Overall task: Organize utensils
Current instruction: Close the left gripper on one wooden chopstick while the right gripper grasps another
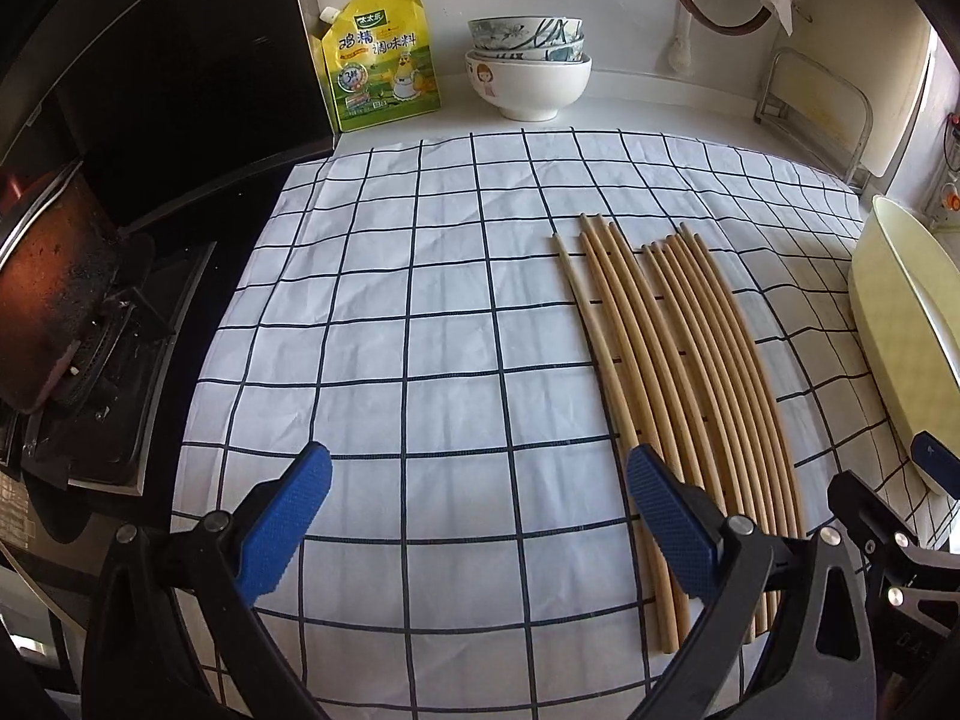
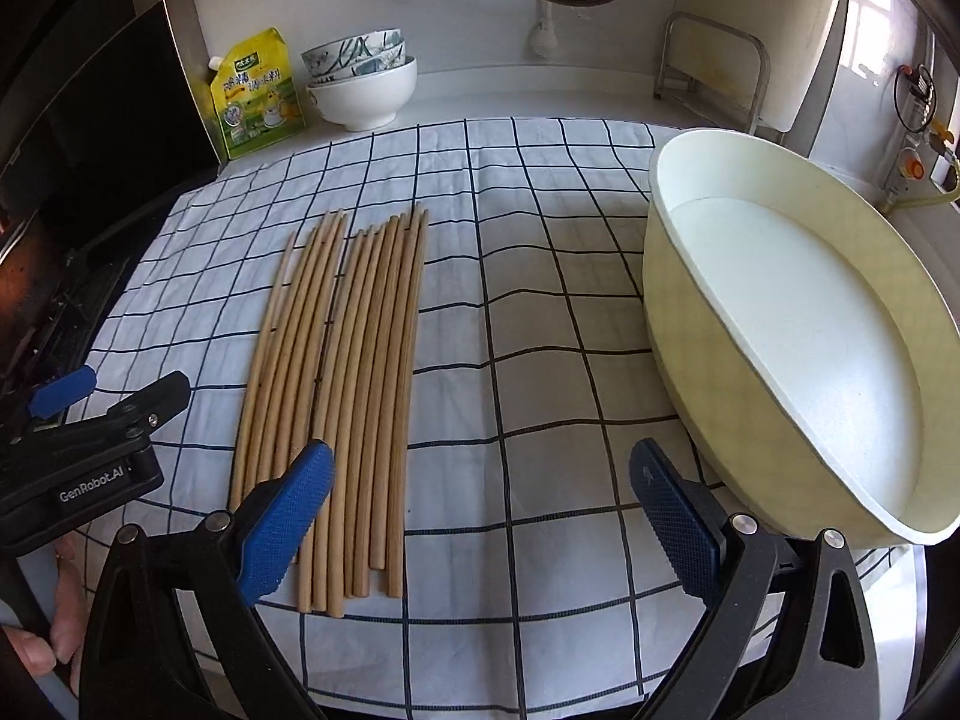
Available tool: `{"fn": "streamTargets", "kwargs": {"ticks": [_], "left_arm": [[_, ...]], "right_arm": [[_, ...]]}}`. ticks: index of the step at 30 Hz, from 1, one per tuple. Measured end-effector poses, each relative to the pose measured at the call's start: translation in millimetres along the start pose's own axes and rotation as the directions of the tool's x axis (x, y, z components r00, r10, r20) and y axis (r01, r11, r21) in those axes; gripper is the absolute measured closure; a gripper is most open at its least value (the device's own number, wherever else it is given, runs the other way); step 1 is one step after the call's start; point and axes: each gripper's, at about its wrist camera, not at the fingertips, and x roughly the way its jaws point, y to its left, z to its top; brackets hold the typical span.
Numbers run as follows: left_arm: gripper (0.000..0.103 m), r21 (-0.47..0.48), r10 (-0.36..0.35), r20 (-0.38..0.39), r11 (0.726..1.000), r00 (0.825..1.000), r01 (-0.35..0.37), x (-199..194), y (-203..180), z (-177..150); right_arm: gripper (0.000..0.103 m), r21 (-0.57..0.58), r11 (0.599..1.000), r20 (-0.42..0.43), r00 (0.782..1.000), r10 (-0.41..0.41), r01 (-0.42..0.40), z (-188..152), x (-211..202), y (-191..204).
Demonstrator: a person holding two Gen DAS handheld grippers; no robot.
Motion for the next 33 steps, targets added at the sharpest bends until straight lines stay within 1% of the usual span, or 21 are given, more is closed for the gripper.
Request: {"fn": "streamTargets", "kwargs": {"ticks": [3, 7, 20, 33], "left_arm": [[0.006, 0.010, 0.007, -0.004, 1.000, 1.000, -0.007, 5.0, -1.9, 1.0], [0.006, 0.017, 0.005, -0.007, 1.000, 1.000, -0.004, 10.6, -3.2, 1.7], [0.006, 0.007, -0.004, -0.032, 1.000, 0.999, 0.004, 19.6, -2.4, -0.5], [0.006, -0.011, -0.011, -0.040, 1.000, 0.999, 0.010, 20.8, -1.6, 0.5]], "right_arm": [[0.009, -0.005, 0.999, -0.011, 0.999, -0.035, 0.035, 2.7, 8.2, 1.1], [0.009, -0.003, 1.000, -0.034, 0.999, -0.028, 0.028, 3.7, 17.7, 1.2], [0.009, -0.020, 0.995, -0.031, 0.995, -0.097, 0.096, 4.6, 31.9, 3.3], [0.009, -0.041, 0.994, -0.022, 0.994, -0.106, 0.105, 8.3, 37.8, 6.6]]}}
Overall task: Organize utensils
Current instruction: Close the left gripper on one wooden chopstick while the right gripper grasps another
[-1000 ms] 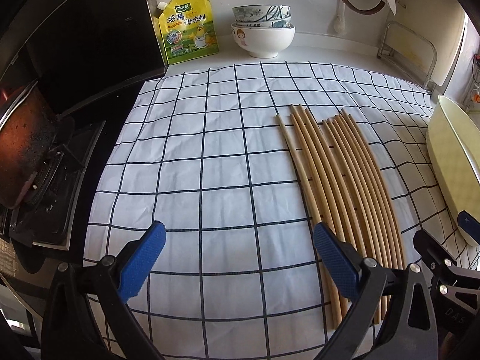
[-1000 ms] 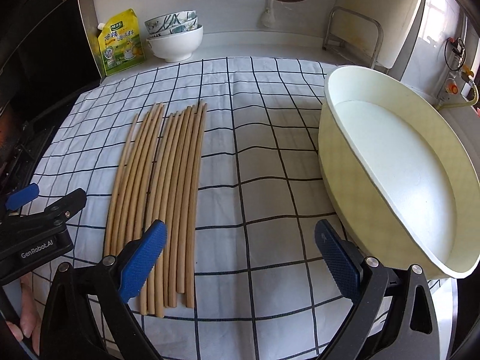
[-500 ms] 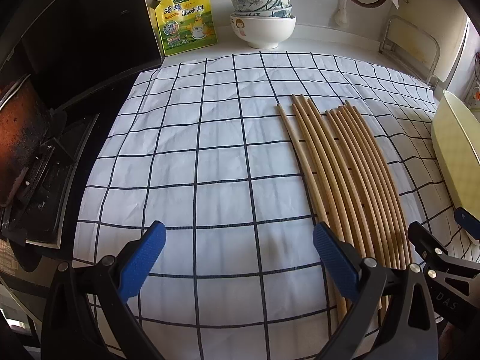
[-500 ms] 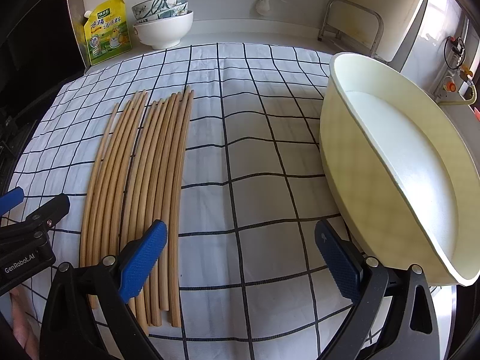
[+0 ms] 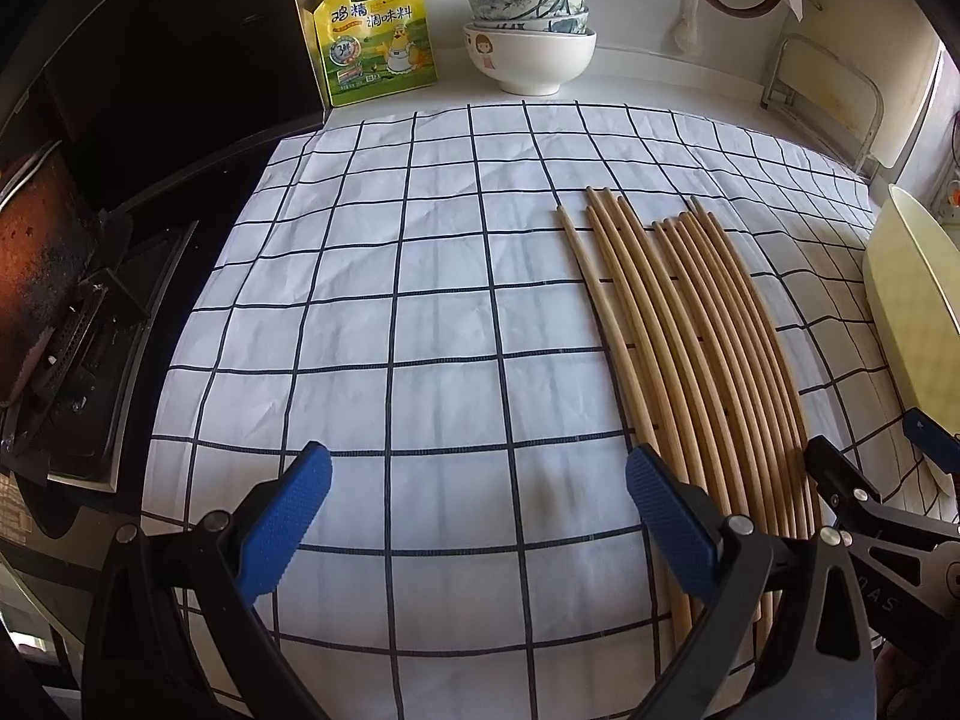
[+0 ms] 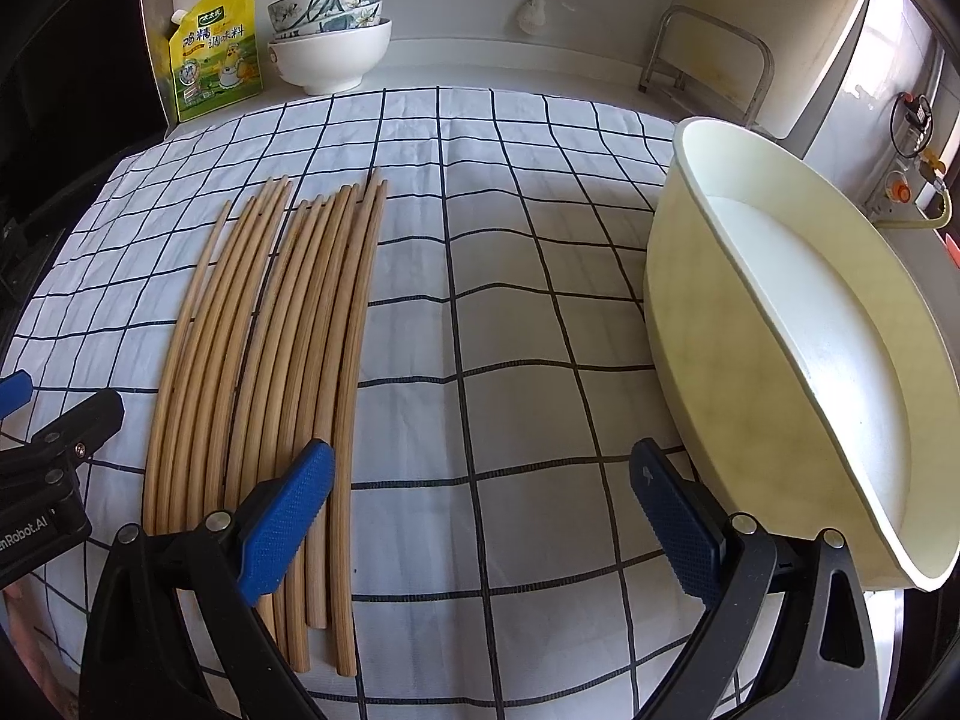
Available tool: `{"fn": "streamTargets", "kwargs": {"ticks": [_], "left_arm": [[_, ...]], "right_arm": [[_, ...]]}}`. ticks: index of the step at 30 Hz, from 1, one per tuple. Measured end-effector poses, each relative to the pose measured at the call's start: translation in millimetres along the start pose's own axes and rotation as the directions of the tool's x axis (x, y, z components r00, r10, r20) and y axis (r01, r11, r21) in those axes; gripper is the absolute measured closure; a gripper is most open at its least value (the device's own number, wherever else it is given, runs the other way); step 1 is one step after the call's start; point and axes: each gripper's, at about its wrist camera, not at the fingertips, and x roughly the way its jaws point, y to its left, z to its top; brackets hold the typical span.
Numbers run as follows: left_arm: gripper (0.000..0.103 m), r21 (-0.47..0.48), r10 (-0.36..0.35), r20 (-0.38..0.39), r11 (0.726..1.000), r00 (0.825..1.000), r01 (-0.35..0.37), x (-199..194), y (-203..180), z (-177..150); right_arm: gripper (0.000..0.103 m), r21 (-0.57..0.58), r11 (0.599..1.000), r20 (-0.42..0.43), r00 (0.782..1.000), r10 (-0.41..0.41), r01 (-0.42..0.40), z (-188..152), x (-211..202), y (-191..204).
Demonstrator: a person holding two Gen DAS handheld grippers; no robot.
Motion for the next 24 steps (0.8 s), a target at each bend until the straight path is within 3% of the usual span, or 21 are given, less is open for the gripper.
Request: {"fn": "streamTargets", "kwargs": {"ticks": [16, 24], "left_arm": [[0.006, -0.018, -0.040, -0.010, 0.999, 0.999, 0.040, 9.0, -14.6, 16.2], [0.006, -0.010, -0.011, -0.050, 1.000, 0.999, 0.011, 20.3, -13.8, 10.4]], "right_arm": [[0.009, -0.010, 0.999, -0.014, 0.999, 0.033, -0.033, 5.3, 11.7, -0.5], [0.009, -0.006, 0.999, -0.018, 0.999, 0.051, -0.051, 3.7, 11.3, -0.6]]}}
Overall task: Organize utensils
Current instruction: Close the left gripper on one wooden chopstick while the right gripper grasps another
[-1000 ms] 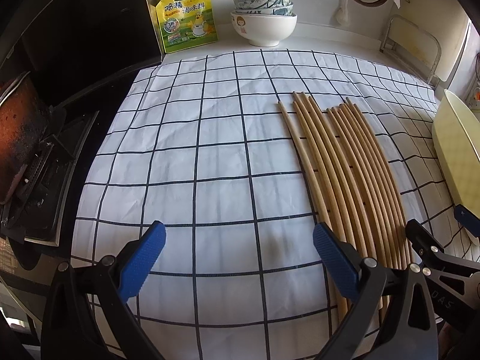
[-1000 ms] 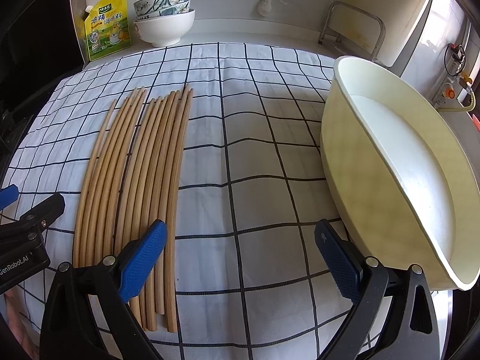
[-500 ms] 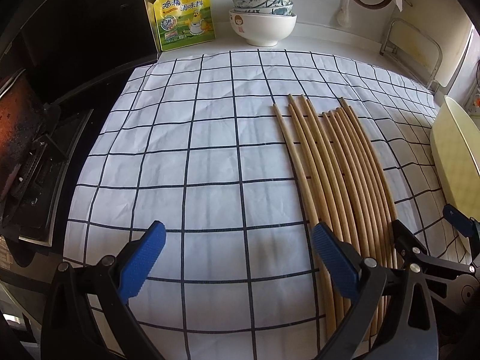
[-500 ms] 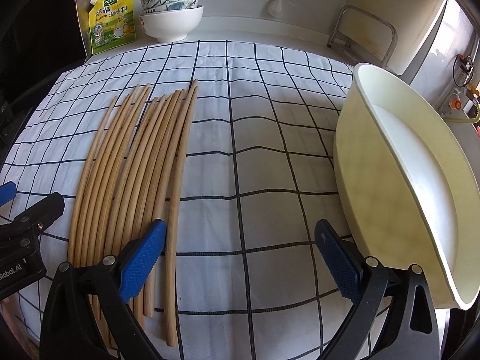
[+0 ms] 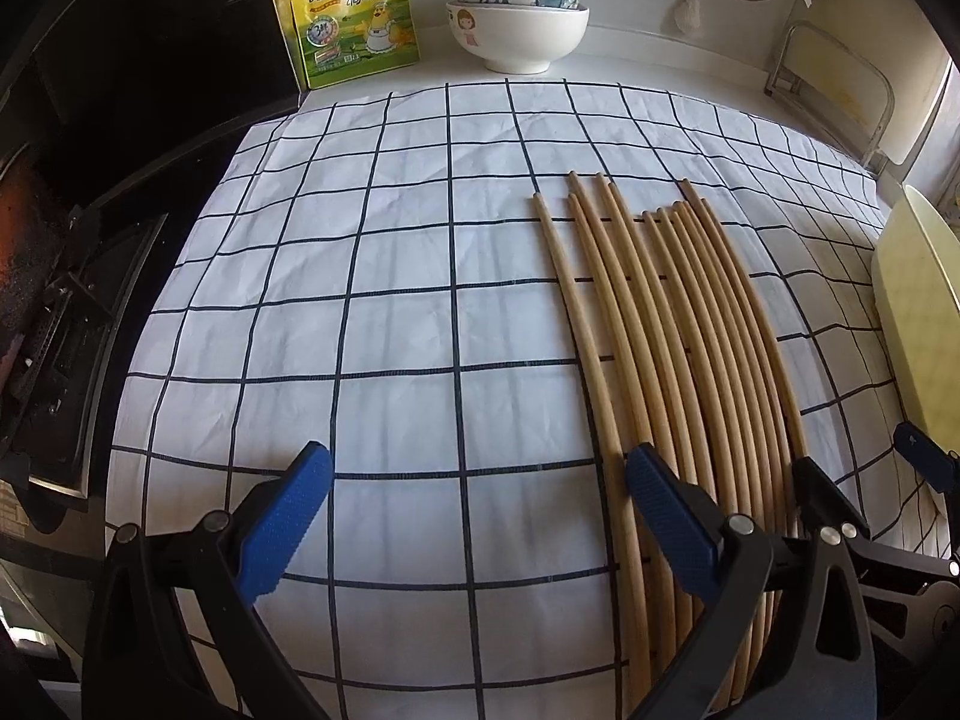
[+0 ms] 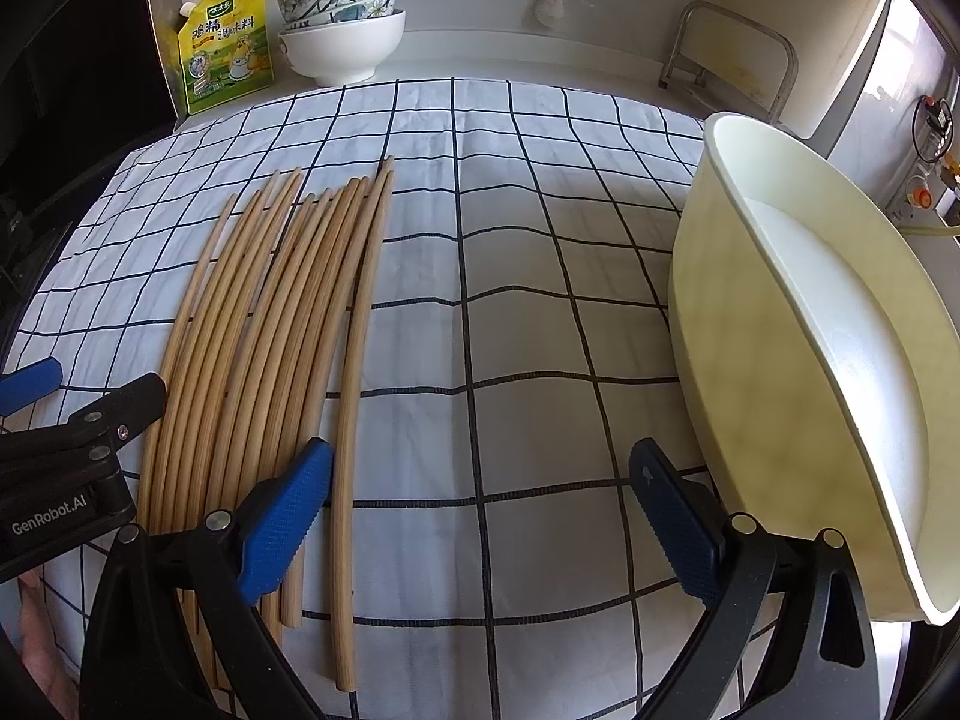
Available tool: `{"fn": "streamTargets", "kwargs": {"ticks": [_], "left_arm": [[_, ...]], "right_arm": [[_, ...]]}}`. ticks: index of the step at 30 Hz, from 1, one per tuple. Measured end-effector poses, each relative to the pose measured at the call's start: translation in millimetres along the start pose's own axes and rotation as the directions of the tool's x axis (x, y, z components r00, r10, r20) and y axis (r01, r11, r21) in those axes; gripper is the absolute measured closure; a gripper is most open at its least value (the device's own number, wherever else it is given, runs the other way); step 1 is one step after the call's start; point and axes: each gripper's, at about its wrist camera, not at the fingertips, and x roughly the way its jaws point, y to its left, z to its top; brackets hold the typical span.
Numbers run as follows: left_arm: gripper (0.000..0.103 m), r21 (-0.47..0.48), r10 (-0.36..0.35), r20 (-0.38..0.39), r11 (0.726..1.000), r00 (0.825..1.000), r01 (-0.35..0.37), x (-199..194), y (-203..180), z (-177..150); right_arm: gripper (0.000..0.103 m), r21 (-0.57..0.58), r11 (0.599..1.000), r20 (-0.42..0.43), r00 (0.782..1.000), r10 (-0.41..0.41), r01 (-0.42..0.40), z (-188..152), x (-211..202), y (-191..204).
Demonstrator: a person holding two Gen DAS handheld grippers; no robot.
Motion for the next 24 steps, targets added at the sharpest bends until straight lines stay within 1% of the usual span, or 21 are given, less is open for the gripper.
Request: {"fn": "streamTargets", "kwargs": {"ticks": [2, 8, 13, 16, 19, 21, 22, 24], "left_arm": [[0.006, 0.006, 0.018, -0.010, 1.000, 1.000, -0.018, 2.3, 1.7, -2.2], [0.005, -0.003, 0.038, 0.009, 0.999, 0.999, -0.038, 1.9, 10.2, -2.9], [0.007, -0.019, 0.025, 0.015, 1.000, 1.000, -0.025, 4.4, 14.4, 1.5], [0.014, -0.020, -0.004, 0.024, 1.000, 1.000, 0.005, 3.7, 14.5, 0.8], [0.025, 0.003, -0.026, 0.033, 1.000, 0.999, 0.026, 0.8, 9.3, 0.9], [0.036, 0.021, -0.035, 0.039, 0.999, 0.999, 0.034, -1.0, 5.0, 1.5], [0.040, 0.029, -0.041, 0.039, 0.999, 0.998, 0.040, -1.8, 2.9, 2.0], [0.053, 0.045, -0.054, 0.037, 0.998, 0.998, 0.052, -3.4, -1.5, 2.5]], "right_arm": [[0.009, -0.001, 1.000, 0.001, 1.000, 0.001, -0.001, 0.3, 0.1, 0.7], [0.009, -0.015, 1.000, 0.011, 1.000, -0.004, 0.004, 2.7, 0.6, 4.1], [0.010, -0.041, 0.999, 0.034, 0.999, -0.012, 0.014, 6.7, 1.5, 8.2], [0.010, -0.053, 0.999, 0.030, 1.000, -0.001, 0.003, 9.2, 2.6, 9.9], [0.017, -0.056, 0.998, 0.019, 0.999, 0.030, -0.029, 11.9, 3.3, 10.8], [0.026, -0.076, 0.996, 0.020, 0.999, 0.041, -0.040, 13.1, 2.2, 14.7], [0.028, -0.089, 0.995, 0.021, 0.999, 0.048, -0.046, 14.0, 1.8, 17.1], [0.040, -0.103, 0.992, 0.021, 0.997, 0.072, -0.069, 15.3, 1.5, 20.6]]}}
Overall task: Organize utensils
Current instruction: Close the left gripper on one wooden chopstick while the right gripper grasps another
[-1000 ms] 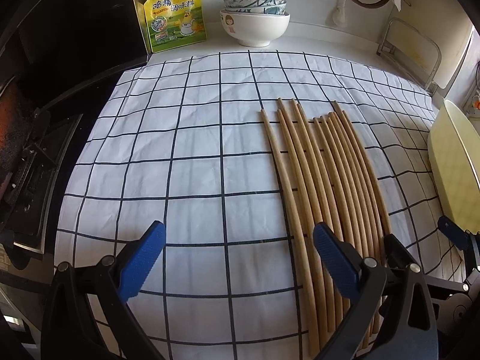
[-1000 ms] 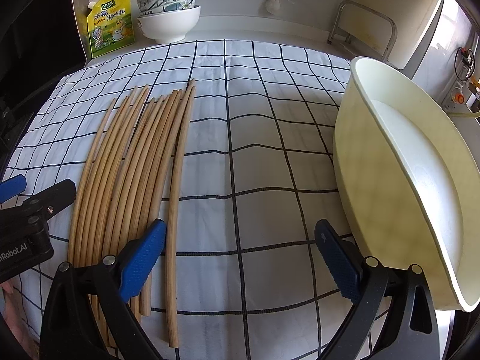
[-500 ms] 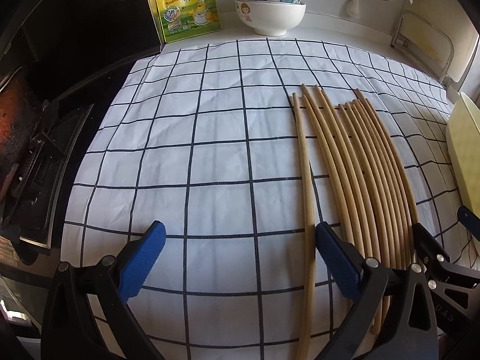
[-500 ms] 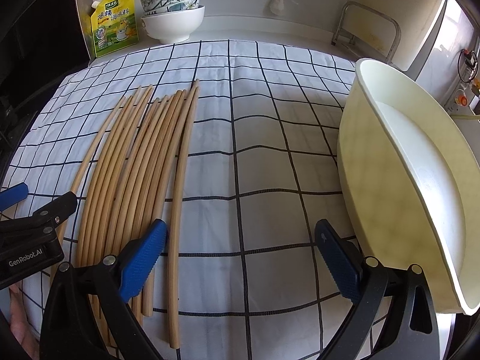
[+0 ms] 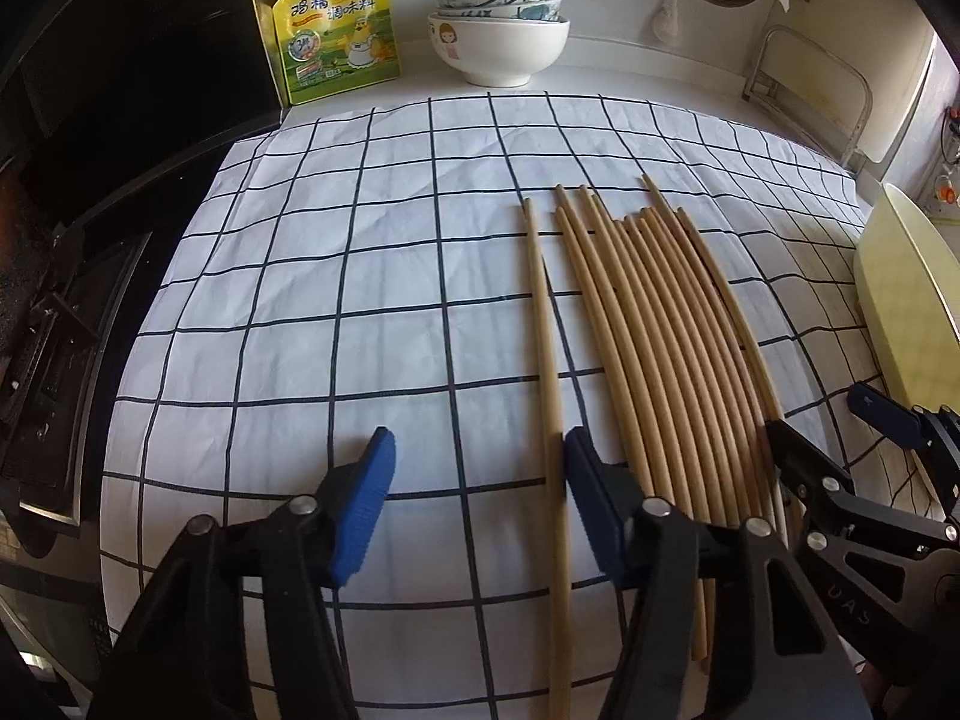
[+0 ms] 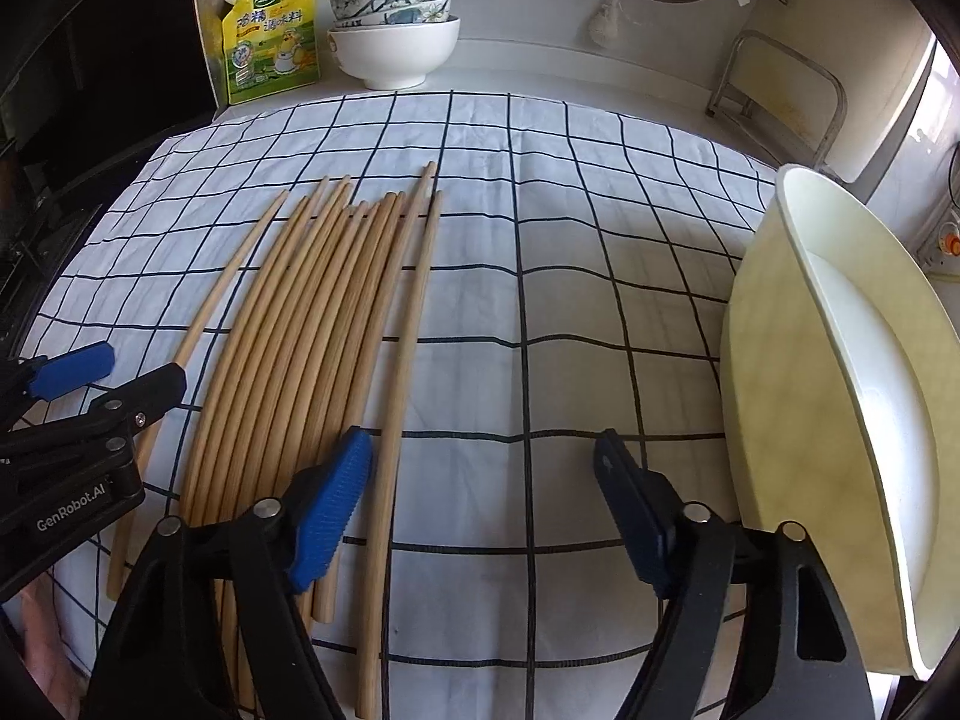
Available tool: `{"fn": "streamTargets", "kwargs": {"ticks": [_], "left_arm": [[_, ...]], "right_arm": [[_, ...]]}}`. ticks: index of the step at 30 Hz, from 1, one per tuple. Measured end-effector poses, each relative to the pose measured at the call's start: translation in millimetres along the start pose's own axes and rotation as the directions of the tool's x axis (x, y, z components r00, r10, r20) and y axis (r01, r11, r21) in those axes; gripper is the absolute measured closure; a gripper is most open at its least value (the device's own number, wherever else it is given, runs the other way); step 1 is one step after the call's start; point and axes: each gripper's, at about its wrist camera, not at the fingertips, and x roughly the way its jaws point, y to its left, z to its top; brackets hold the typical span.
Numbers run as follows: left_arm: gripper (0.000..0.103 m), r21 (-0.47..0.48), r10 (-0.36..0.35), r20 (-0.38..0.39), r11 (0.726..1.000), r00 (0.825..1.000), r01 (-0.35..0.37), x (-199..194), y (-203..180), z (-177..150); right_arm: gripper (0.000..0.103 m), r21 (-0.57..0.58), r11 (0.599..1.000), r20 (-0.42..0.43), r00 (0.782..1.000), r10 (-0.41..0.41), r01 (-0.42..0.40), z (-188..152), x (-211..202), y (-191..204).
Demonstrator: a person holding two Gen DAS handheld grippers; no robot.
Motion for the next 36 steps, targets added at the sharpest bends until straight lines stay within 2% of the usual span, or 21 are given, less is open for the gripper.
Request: {"fn": "streamTargets", "kwargs": {"ticks": [2, 3, 4, 6, 8, 9, 12, 25, 36], "left_arm": [[0.063, 0.014, -0.011, -0.001, 1.000, 1.000, 0.011, -1.3, -4.2, -0.2], [0.070, 0.018, -0.016, -0.002, 1.000, 1.000, 0.016, -1.8, -5.3, -0.5], [0.074, 0.022, -0.020, -0.004, 1.000, 1.000, 0.020, -2.4, -7.1, -0.5], [0.088, 0.026, -0.028, -0.011, 0.999, 1.000, 0.029, -3.0, -9.4, 0.0], [0.095, 0.025, -0.041, -0.017, 0.999, 0.999, 0.041, -2.6, -8.8, 0.8], [0.096, 0.024, -0.045, -0.018, 0.999, 0.999, 0.045, -2.4, -8.2, 1.2], [0.096, 0.020, -0.057, -0.022, 0.998, 0.998, 0.058, -2.2, -5.8, 1.7], [0.096, -0.022, -0.078, -0.055, 0.997, 0.995, 0.077, -5.2, -0.4, -0.2], [0.096, -0.044, -0.059, -0.023, 0.997, 0.998, 0.058, -24.5, 7.6, 1.2]], "right_arm": [[0.051, -0.009, 1.000, -0.004, 1.000, 0.029, -0.029, 0.5, -0.2, 2.1], [0.062, -0.016, 0.999, -0.004, 0.999, 0.051, -0.051, 0.3, -0.5, 3.6], [0.065, -0.025, 0.998, -0.005, 0.998, 0.061, -0.061, 0.3, -1.1, 5.5], [0.072, -0.036, 0.997, -0.008, 0.997, 0.071, -0.071, 0.8, -1.7, 8.0], [0.079, -0.034, 0.996, -0.010, 0.996, 0.084, -0.084, 1.6, -2.0, 6.8], [0.089, -0.028, 0.996, -0.010, 0.996, 0.085, -0.086, 2.0, -1.9, 4.7], [0.096, 0.009, 0.993, -0.006, 0.993, 0.114, -0.114, 2.2, -1.7, -3.9], [0.097, 0.054, 0.988, 0.048, 0.988, 0.144, -0.147, -1.1, -15.8, -11.3], [0.096, 0.045, 0.983, 0.112, 0.978, 0.173, -0.179, 3.7, -42.5, -5.4]]}}
